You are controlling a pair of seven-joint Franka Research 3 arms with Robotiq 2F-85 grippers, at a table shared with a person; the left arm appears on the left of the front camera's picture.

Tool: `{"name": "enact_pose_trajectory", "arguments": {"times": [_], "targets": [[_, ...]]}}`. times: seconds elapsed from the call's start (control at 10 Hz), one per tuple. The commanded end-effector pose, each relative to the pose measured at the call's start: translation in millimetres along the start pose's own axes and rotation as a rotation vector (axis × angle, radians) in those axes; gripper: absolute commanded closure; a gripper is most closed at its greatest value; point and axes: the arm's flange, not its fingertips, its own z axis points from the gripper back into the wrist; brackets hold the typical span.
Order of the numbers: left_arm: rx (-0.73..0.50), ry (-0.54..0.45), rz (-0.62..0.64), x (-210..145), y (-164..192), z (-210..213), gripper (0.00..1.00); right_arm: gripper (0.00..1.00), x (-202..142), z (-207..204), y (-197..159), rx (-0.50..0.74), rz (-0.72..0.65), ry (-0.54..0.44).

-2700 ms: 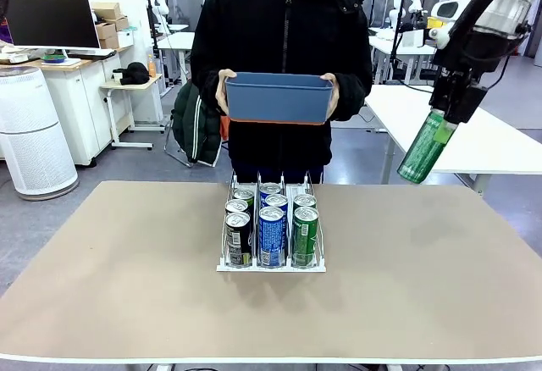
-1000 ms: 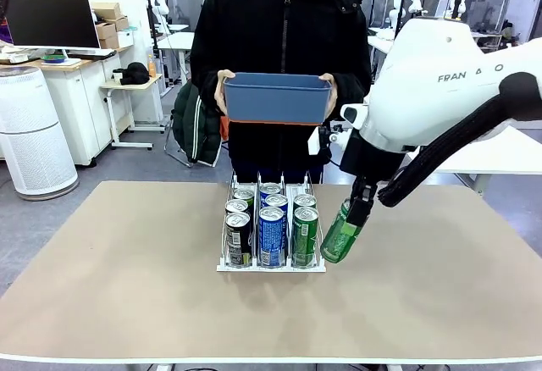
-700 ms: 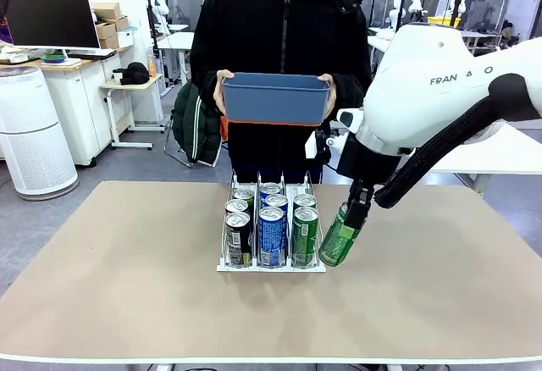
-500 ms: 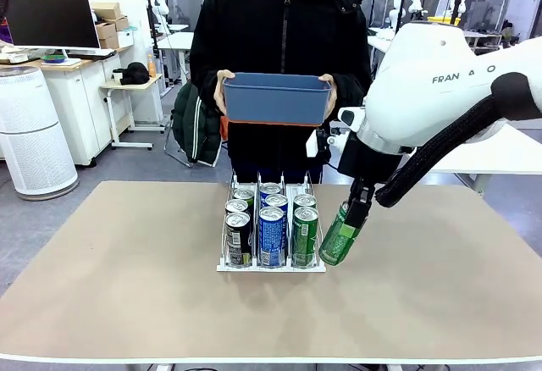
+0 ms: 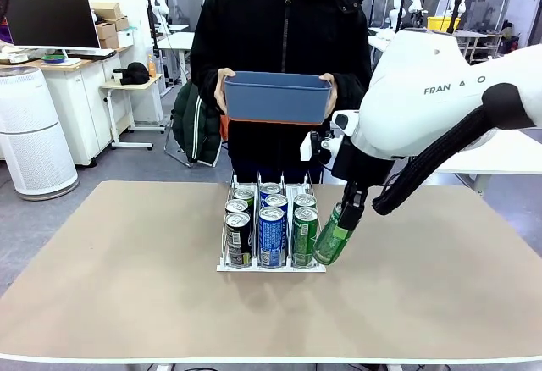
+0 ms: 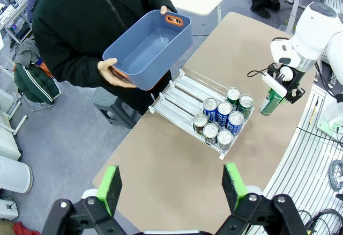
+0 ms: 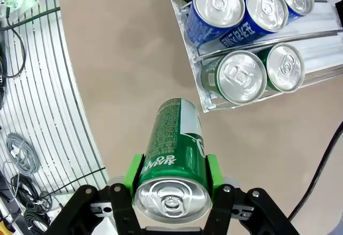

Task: Fill the beverage cans into the dispenser.
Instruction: Place the picked Sprite in the line of the Automatic Can Dispenser with the same cans.

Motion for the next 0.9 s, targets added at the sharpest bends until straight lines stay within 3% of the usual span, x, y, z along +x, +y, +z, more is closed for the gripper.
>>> {"name": "enact_pose_trajectory", "arguments": {"times": [0.0,0.8], "targets": [[0.004,-0.003,0.002,-1,1,-1,0.0,0.42,8,-11,1,-0.024,0.021,-0.008],[0.004,-0.003,0.002,-1,1,-1,0.0,0.42,44,-38,-35,-0.171,-0.03,-0.049]]}}
